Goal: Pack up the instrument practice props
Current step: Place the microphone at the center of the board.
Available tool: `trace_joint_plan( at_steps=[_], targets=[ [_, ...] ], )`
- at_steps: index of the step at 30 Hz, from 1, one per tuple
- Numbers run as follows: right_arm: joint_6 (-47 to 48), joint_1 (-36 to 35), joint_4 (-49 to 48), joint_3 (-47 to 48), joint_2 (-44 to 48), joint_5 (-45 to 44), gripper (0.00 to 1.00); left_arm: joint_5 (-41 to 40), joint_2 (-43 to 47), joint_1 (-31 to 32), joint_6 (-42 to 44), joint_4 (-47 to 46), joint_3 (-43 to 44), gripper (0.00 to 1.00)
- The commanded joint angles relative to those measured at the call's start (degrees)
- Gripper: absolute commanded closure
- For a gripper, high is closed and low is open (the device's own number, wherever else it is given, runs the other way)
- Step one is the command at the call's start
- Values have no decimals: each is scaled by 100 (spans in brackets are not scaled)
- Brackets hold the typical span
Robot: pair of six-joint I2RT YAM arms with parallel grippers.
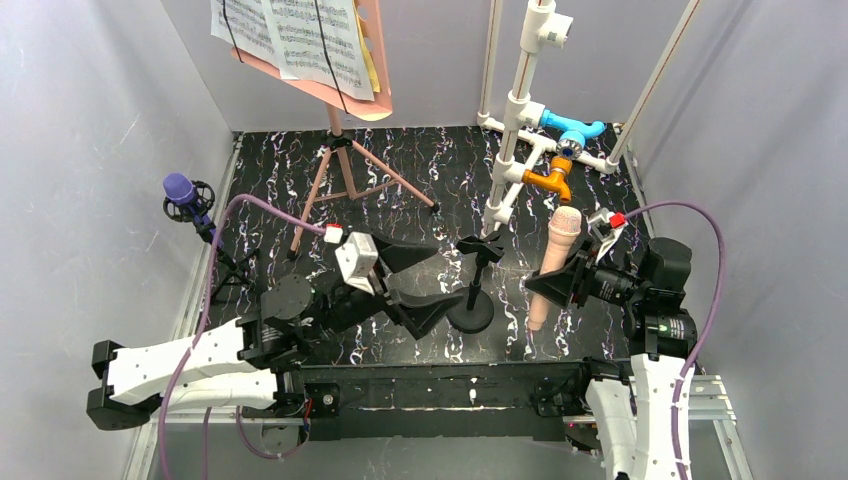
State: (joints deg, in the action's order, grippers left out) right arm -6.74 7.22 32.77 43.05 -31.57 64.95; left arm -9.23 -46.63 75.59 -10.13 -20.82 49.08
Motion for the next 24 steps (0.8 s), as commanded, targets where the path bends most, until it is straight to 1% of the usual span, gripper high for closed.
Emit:
trace_joint_plan(
  at_steps=[1,3,6,9,15,20,24],
  targets=[
    [-65,75,414,60,166,-946,99,-456,483,17,193,372,-233,2],
    [-163,107,505,38,172,-1373,99,-582,619,15,204,495,-331,2],
    [-364,138,520,28,201,-1765,99,-699,787,17,192,674,-427,2],
    [-749,140,518,16,249,-2285,99,-816,940,17,149,785,-553,2],
    [-1694,157,607,-94,340,-3981,99,-984,1214,17,108,864,-773,2],
    [-2008,188,440,-317,146,-4554,99,-1075,1344,17,132,916,-859,2],
    [-2075,184,29,-453,-381,-4464,99,-1139,1438,15,134,955,-928,2]
  ],
)
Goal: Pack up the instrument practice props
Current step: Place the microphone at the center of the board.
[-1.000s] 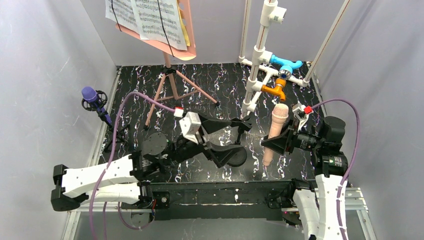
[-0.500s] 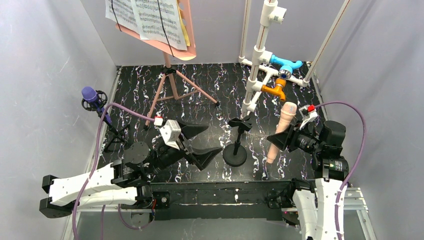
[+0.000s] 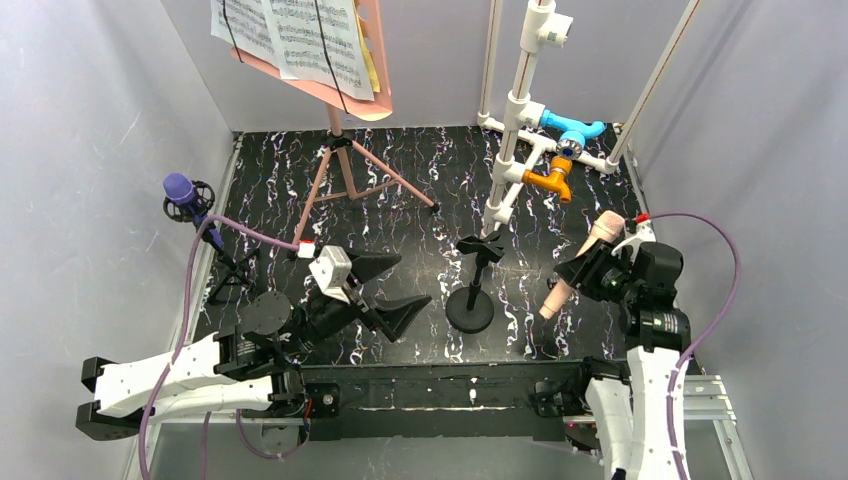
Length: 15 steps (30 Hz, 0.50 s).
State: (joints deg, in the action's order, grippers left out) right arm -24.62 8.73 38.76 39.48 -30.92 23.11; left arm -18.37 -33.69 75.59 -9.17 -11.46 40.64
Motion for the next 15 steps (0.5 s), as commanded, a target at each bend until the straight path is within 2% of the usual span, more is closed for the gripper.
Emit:
trace_joint_plan(
  at_steps=[1,7,10,15],
  targets=[
    [-290,32,-721,-123,-650,-203,99,-240,170,17,31,21,-102,2],
    [32,33,-1621,179,-2746,83,99,-272,197,17,-13,62,-90,2],
    [498,32,-1546,980,-4245,246,99,-294,201,17,-81,106,-75,2],
    [1148,17,-1239,2158,-5954,435,99,-386,134,17,-187,146,-66,2]
  ],
)
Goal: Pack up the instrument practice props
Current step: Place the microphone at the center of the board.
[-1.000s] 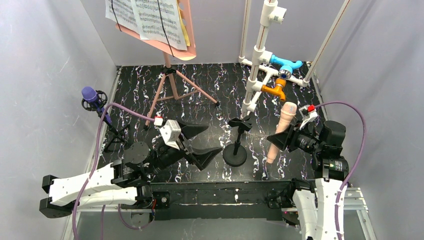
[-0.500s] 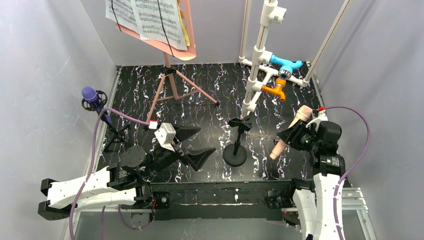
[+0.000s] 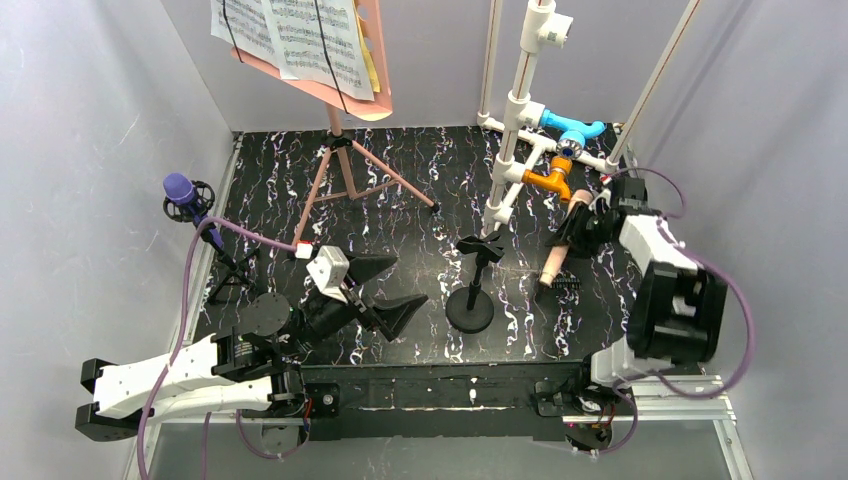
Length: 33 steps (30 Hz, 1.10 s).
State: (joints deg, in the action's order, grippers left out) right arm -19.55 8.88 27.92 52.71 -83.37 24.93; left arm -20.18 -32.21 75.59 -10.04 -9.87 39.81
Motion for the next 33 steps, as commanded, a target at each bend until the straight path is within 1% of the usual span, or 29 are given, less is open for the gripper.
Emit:
trace_joint_plan(
  at_steps=[1,5,8,12,14,16,17,18,19,24,26,29,33],
  targets=[
    [668,0,-197,947,-916,230,99,-216,-48,17,-129,-15,25,2],
    [675,-69,-548,1197,-1556,-54,99,-232,-218,21,-135,-15,106,2],
    [629,-99,-743,1495,-2022,-148,95,-232,-308,19,-90,9,184,2],
    [610,-125,-668,2082,-2700,-130,91,-246,-320,17,-81,74,245,2],
    [610,-125,-648,2324,-2983,-105,87,-264,-256,11,-139,124,224,2],
    [545,-130,-640,2536,-3192,-54,82,-281,-163,15,-222,173,179,2],
    [522,-125,-639,2626,-3282,-39,78,-295,-106,17,-265,196,593,2],
    [500,-132,-632,2726,-3374,-18,74,-308,-48,17,-302,222,183,2],
    [489,-132,-612,2820,-3461,-14,70,-321,3,17,-355,249,121,1],
    [546,-133,-395,3253,-3833,-14,43,-443,94,17,-600,710,228,0],
    [566,-125,-353,3326,-3898,-23,34,-480,75,17,-656,908,327,0],
    [575,-131,-349,3303,-3912,-11,26,-469,76,17,-706,937,333,0],
    [593,-122,-383,3194,-3811,-1,24,-469,51,17,-727,919,308,0]
  ],
)
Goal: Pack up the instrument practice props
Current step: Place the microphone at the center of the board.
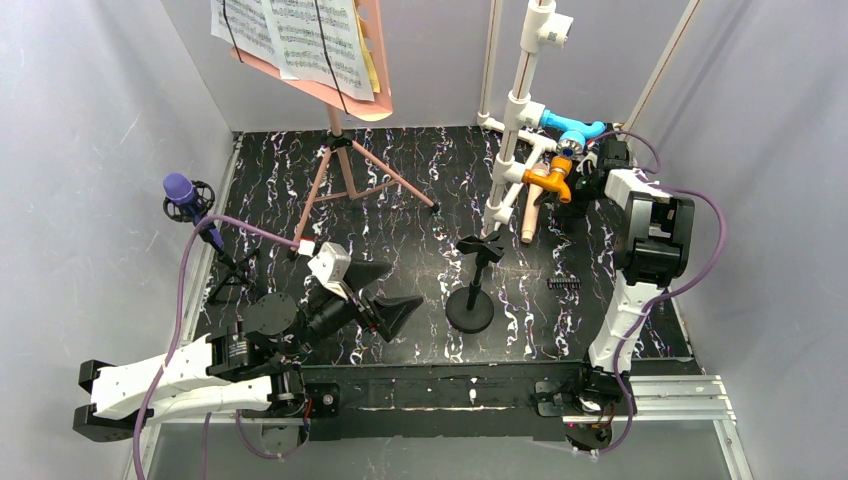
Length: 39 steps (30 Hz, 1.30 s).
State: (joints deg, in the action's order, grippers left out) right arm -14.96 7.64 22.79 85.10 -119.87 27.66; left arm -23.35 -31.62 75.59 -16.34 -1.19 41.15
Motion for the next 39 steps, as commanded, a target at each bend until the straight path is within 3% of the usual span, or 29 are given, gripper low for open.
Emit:
trace_joint_plan(
  at_steps=[1,39],
  targets=[
    [134,7,118,-92,-115,-276,24,-140,-9,17,-104,61,181,0],
    [497,138,-388,-1453,1109,77,23,-126,407,17,-246,207,-148,0]
  ],
)
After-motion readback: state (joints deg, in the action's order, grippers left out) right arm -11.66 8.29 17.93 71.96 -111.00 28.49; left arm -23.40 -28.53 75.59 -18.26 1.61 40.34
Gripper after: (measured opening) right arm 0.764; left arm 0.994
